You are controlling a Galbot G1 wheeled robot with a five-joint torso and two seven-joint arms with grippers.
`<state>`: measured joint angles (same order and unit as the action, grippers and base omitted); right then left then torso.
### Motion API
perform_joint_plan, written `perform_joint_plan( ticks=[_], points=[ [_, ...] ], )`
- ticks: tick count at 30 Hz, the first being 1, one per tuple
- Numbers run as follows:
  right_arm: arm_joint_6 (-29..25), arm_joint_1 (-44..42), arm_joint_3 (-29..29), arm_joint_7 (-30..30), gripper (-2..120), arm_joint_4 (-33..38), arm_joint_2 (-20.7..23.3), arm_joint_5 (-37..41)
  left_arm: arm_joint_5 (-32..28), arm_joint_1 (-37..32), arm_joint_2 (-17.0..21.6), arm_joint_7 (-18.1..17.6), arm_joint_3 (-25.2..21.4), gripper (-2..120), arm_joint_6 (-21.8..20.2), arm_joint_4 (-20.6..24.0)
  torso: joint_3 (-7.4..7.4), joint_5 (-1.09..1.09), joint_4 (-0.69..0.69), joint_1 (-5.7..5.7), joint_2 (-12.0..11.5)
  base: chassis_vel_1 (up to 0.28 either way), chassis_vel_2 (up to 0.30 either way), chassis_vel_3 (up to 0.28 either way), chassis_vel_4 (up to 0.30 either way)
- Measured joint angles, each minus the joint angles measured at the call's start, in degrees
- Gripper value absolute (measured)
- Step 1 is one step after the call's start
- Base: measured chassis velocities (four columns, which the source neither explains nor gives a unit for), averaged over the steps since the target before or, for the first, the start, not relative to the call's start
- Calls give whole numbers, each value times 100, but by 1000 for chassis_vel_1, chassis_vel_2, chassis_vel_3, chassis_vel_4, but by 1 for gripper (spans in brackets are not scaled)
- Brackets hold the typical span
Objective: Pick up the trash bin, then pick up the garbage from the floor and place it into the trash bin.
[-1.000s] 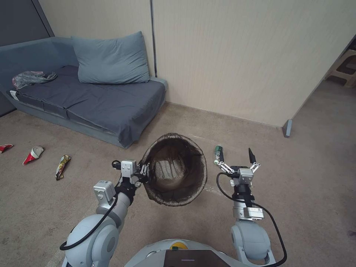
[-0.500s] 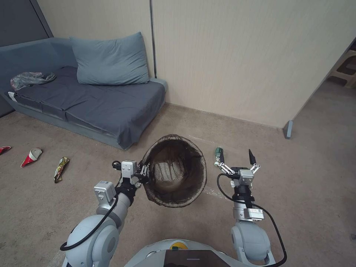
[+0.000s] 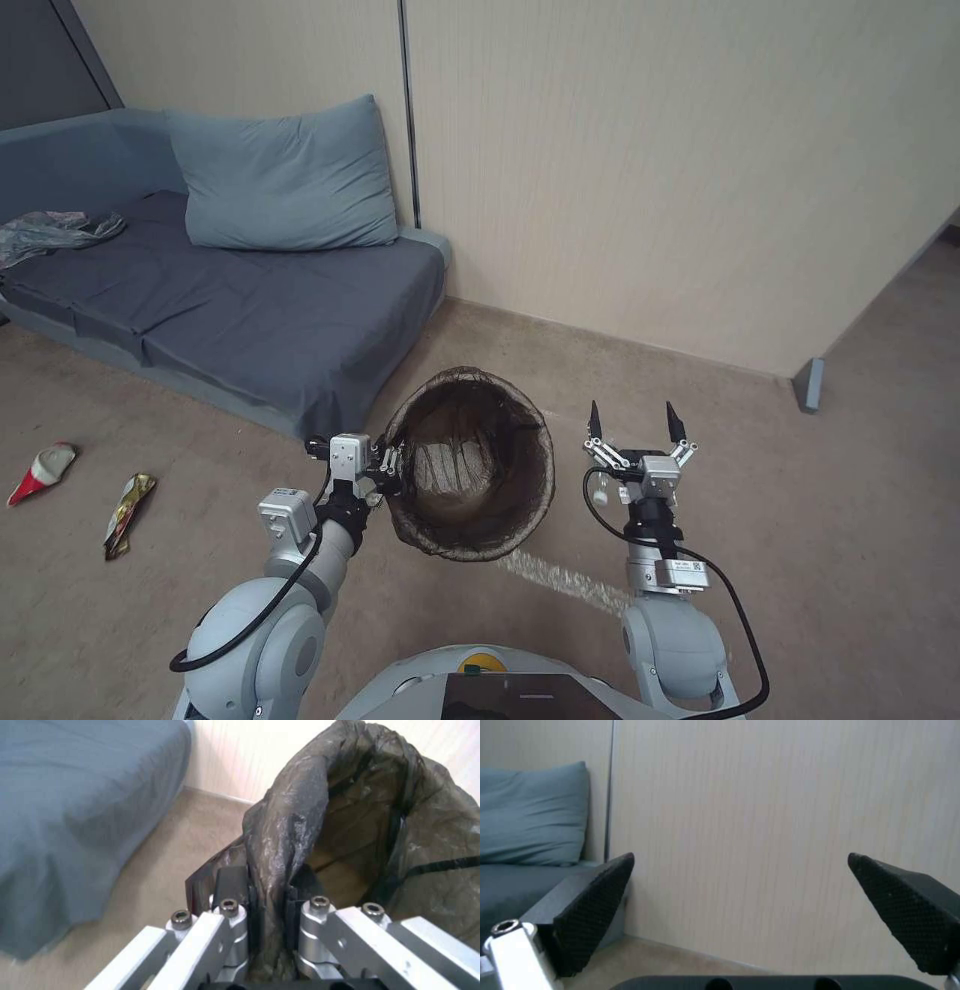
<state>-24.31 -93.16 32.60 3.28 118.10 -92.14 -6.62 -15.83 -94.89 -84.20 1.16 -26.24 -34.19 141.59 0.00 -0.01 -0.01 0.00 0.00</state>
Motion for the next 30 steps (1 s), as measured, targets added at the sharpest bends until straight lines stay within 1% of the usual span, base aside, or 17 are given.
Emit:
perform_joint_plan(
  ticks=[7, 8, 11, 13, 14, 15, 17, 19, 21, 23, 27, 30],
  points=[
    [-94, -43, -3, -44, 100, -19, 0, -16, 5, 0, 4, 9, 8, 7, 9, -10, 0, 0, -1, 0, 0, -310, 316, 315, -301],
    [-145, -35, -11, -38, 100, -24, 0, -34, 5, -4, 3, 11, 9, 7, 9, -5, 0, 2, 2, 0, 0, -203, 252, 249, -251],
    [-260, -17, -7, 13, 100, -25, 0, -152, 5, -7, 3, 16, 6, 7, 12, 4, 1, 1, 0, 0, 0, -187, 228, 214, -186],
    [-288, 1, -8, 78, 100, -32, 1, -245, 9, -14, -2, 20, 7, 7, 13, 7, 2, 1, 1, 2, -1, -108, 129, 158, -98],
    [-292, 8, -9, 128, 100, -42, 0, -320, 17, -20, -11, 23, 6, 7, 15, 9, 2, 3, 2, 2, 0, -62, 77, -6, -36],
    [-289, 15, -9, 205, 100, -57, 0, -403, 28, -23, -21, 24, 15, 7, 19, 9, 2, 0, 1, 2, 0, 0, 0, 0, 0],
    [-224, 13, -18, 285, 100, -64, 0, -437, 46, -32, -32, 26, 25, 7, 24, 9, 1, 2, 1, 1, 0, 70, -61, -62, 26],
    [-17, -6, -36, 391, 100, -40, 0, -425, 56, -34, -35, 31, 40, 7, 25, 6, -1, 1, 0, 0, 0, 69, -70, -74, 69],
    [43, -10, -40, 405, 100, -29, 0, -416, 57, -33, -35, 31, 38, 7, 25, 5, -2, 2, 0, 0, 0, 69, -63, -65, 65],
    [243, -36, -56, 449, 100, 22, 0, -385, 72, -39, -39, 37, 38, 7, 26, 5, -2, 1, 1, -1, 0, 0, 0, 0, 0],
    [322, -86, -71, 460, 100, 31, 0, -391, 89, -59, -34, 48, 44, 7, 32, 5, -1, 1, 1, 0, 0, 0, 0, 0, 0],
    [512, -131, -96, 543, 100, 79, 0, -387, 91, -65, -24, 50, 44, 7, 37, 5, -1, 1, 1, 0, 0, 0, 0, 0, 0]
  ],
)
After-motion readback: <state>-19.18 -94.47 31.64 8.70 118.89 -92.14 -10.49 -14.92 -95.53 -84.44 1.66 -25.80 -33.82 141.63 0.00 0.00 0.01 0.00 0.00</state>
